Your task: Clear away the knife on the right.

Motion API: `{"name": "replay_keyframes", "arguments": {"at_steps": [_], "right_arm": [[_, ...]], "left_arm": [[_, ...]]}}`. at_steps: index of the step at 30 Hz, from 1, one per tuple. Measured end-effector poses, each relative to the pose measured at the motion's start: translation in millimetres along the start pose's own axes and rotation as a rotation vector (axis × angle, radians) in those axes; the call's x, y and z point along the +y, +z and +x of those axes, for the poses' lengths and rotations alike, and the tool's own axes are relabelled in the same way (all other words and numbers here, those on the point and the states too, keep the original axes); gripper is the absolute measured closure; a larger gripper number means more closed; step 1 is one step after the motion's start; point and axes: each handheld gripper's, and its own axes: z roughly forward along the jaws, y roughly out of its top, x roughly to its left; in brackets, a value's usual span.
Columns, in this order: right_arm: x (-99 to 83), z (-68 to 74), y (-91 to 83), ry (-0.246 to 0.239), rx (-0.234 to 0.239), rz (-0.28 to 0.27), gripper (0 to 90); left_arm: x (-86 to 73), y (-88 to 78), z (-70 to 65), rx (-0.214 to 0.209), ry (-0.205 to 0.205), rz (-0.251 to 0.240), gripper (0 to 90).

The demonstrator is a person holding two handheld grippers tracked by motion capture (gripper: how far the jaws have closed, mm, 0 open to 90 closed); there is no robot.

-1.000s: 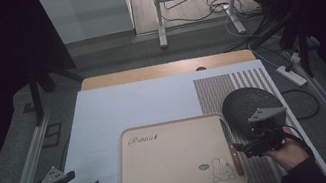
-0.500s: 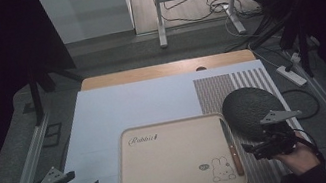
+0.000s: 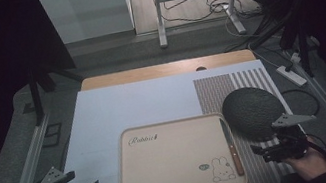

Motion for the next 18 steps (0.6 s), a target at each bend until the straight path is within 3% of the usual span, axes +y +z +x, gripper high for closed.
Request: {"name": "replay_keyframes", "arguments": {"at_steps": [18], "right_arm": [[-18.5, -10.2, -17.6, 0.073, -0.044, -0.03, 0.0]], "left_arm": [[-0.6, -1.2, 1.0, -0.011, -0.001, -0.012, 0.3]]}}
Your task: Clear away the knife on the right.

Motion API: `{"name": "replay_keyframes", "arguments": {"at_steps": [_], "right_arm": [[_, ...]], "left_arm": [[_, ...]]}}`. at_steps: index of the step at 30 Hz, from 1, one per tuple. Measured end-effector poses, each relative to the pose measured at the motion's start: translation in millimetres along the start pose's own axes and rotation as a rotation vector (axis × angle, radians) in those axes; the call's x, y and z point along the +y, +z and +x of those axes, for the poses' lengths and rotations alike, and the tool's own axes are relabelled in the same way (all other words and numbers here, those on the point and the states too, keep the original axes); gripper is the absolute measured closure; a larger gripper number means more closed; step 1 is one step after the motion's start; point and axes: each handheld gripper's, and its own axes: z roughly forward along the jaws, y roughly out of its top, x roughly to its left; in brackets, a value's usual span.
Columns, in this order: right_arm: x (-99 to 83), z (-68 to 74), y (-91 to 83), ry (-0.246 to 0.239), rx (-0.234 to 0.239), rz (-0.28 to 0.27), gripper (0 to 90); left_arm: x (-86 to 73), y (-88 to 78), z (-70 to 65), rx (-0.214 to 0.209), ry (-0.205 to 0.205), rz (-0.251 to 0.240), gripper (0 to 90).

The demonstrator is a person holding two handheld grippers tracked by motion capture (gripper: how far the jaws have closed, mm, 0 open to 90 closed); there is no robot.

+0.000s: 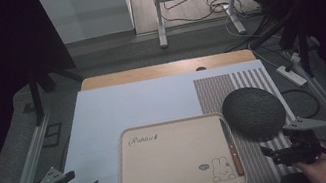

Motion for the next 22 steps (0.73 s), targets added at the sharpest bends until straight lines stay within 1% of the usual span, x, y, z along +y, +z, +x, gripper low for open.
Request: {"name": "replay_keyframes", "arguments": {"at_steps": [7, 12, 17, 22], "right_arm": [[-4.5, -2.0, -5.8, -0.007, -0.021, 0.008, 0.0], [-7.2, -1.4, -9.0, -0.02, -0.044, 0.024, 0.0], [-9.7, -1.5, -11.2, -0.015, -0.059, 0.032, 0.0], [-10.7, -1.9, -11.0, -0.017, -0.061, 0.038, 0.0]], "left_arm": [[-0.4, -0.6, 0.8, -0.006, -0.003, -0.005, 0.3], [-0.6, -0.7, 0.9, -0.008, -0.002, -0.005, 0.3], [-0.7, -0.7, 1.0, -0.009, -0.003, -0.005, 0.3], [0.2, 0.1, 0.5, -0.009, -0.002, -0.002, 0.3]]}}
